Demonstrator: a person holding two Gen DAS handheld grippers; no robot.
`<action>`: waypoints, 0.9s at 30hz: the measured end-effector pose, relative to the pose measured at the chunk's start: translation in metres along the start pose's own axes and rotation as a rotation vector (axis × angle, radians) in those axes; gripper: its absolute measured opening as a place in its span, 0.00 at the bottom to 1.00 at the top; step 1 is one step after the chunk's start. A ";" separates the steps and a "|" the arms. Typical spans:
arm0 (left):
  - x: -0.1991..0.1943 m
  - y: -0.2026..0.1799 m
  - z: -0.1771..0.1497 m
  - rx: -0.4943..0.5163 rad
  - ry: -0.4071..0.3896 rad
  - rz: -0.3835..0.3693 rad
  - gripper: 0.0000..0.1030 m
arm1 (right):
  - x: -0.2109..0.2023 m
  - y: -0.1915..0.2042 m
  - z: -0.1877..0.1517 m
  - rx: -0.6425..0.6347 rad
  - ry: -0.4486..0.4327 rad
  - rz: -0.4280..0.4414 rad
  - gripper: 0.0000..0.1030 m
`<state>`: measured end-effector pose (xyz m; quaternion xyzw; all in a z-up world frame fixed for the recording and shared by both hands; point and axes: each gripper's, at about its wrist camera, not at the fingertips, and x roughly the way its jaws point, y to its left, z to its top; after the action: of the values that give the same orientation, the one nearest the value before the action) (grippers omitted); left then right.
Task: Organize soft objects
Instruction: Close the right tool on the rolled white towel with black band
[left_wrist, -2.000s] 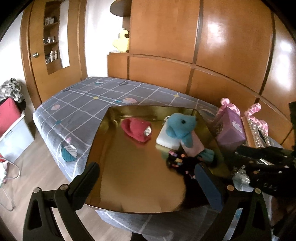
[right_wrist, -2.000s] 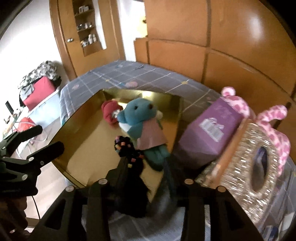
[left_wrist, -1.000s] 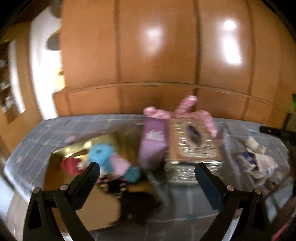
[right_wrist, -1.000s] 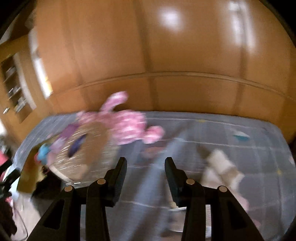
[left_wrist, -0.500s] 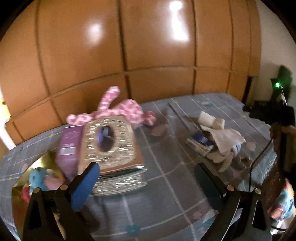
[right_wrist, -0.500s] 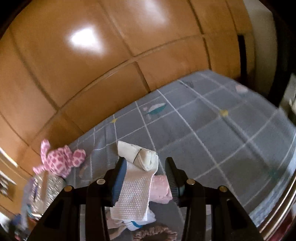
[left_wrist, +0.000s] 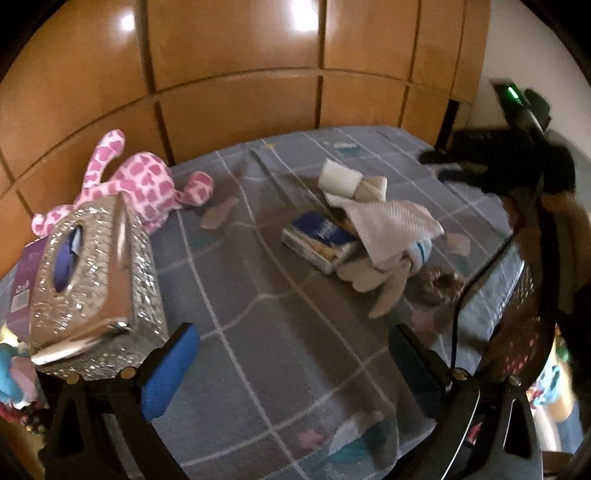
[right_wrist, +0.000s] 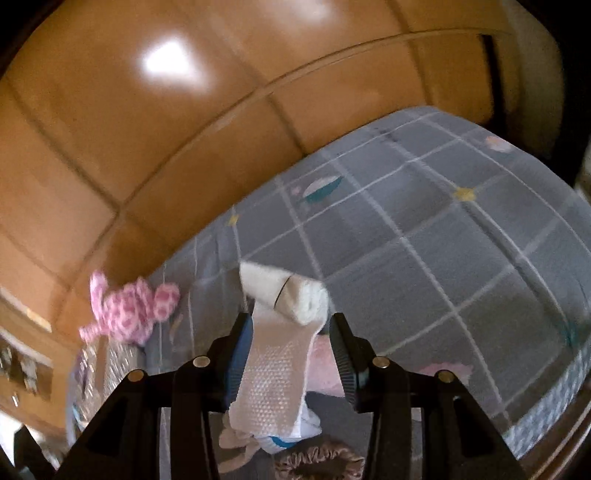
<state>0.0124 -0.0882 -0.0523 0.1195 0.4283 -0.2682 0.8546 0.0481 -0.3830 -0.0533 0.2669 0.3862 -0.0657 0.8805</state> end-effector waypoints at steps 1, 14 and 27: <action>0.002 -0.002 -0.002 0.007 0.008 -0.001 1.00 | 0.008 0.008 0.003 -0.046 0.025 -0.010 0.42; 0.016 0.001 -0.005 -0.032 0.041 -0.043 1.00 | 0.133 0.064 0.023 -0.483 0.282 -0.210 0.42; 0.027 0.006 0.031 -0.055 0.036 -0.121 0.88 | 0.111 0.014 0.050 -0.248 0.141 -0.231 0.08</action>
<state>0.0492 -0.1060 -0.0553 0.0745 0.4571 -0.3052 0.8321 0.1615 -0.3870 -0.0993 0.1140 0.4803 -0.0995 0.8640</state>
